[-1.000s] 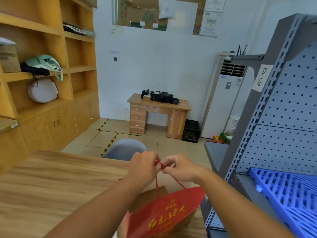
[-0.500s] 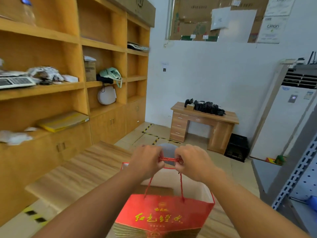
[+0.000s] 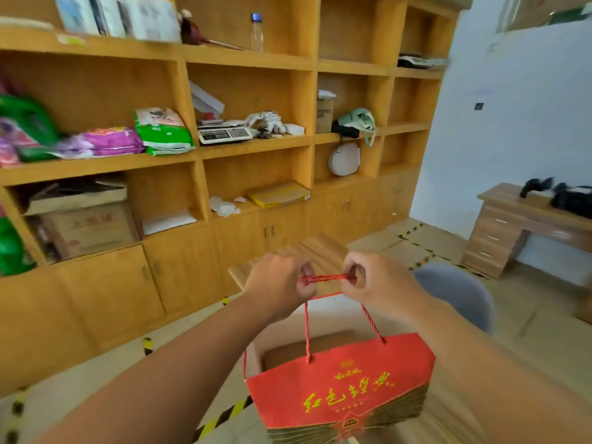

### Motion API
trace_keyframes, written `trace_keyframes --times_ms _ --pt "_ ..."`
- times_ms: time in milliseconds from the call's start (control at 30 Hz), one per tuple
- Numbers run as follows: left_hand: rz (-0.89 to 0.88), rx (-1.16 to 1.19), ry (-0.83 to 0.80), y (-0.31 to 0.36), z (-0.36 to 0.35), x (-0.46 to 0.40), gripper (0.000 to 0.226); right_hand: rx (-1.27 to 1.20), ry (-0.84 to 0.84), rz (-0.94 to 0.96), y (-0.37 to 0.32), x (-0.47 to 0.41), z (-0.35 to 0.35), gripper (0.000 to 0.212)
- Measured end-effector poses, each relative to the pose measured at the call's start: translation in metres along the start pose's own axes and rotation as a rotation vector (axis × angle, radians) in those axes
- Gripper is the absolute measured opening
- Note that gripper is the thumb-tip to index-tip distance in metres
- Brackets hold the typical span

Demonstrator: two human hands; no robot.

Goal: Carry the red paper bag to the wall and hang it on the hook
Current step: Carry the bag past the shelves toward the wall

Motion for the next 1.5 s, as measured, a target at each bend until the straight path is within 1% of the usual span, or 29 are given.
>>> trace_keyframes --times_ms 167,267,333,433,567,733,867,1067,1200,1300,1500 --pt "0.119 -0.097 0.067 -0.036 0.055 0.057 0.011 -0.064 -0.044 0.152 -0.074 -0.012 -0.028 0.01" --pt "0.188 -0.163 0.098 -0.052 0.087 0.091 0.009 -0.078 -0.03 0.265 -0.125 -0.016 -0.032 0.01" --pt "0.216 -0.181 0.154 -0.062 0.109 0.113 0.009 -0.067 -0.006 0.318 -0.157 -0.016 -0.032 0.012" --pt "0.264 -0.191 0.217 -0.076 0.141 0.147 0.01 -0.067 0.036 0.378 -0.202 -0.012 -0.032 0.014" --pt "0.324 -0.187 0.26 -0.092 0.174 0.186 0.009 -0.061 0.004 0.446 -0.253 -0.004 -0.039 0.012" --pt "0.381 -0.191 0.315 -0.11 0.202 0.222 0.007 0.013 0.021 0.521 -0.3 -0.001 -0.045 0.014" --pt "0.408 -0.201 0.329 -0.118 0.212 0.236 0.006 0.033 0.015 0.539 -0.318 -0.007 -0.057 0.014" --pt "0.423 -0.242 0.321 -0.132 0.215 0.229 0.007 0.026 -0.007 0.571 -0.321 -0.025 -0.068 0.012" --pt "0.46 -0.248 0.264 -0.147 0.215 0.21 0.009 -0.035 -0.055 0.576 -0.314 -0.054 -0.081 0.012" --pt "0.476 -0.257 0.244 -0.163 0.22 0.194 0.008 -0.077 -0.077 0.587 -0.317 -0.077 -0.092 0.011" --pt "0.479 -0.256 0.266 -0.216 0.23 0.16 0.007 -0.071 -0.043 0.589 -0.332 -0.131 -0.119 0.013"
Point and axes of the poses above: each hand's wrist, its own x-axis away from the middle knuckle, its own z-axis out of the back of the hand, y = z × x, the point moved 6 cm from there along -x, towards the middle knuckle, and after that the axes turned 13 degrees about x, right-handed, at the moved point
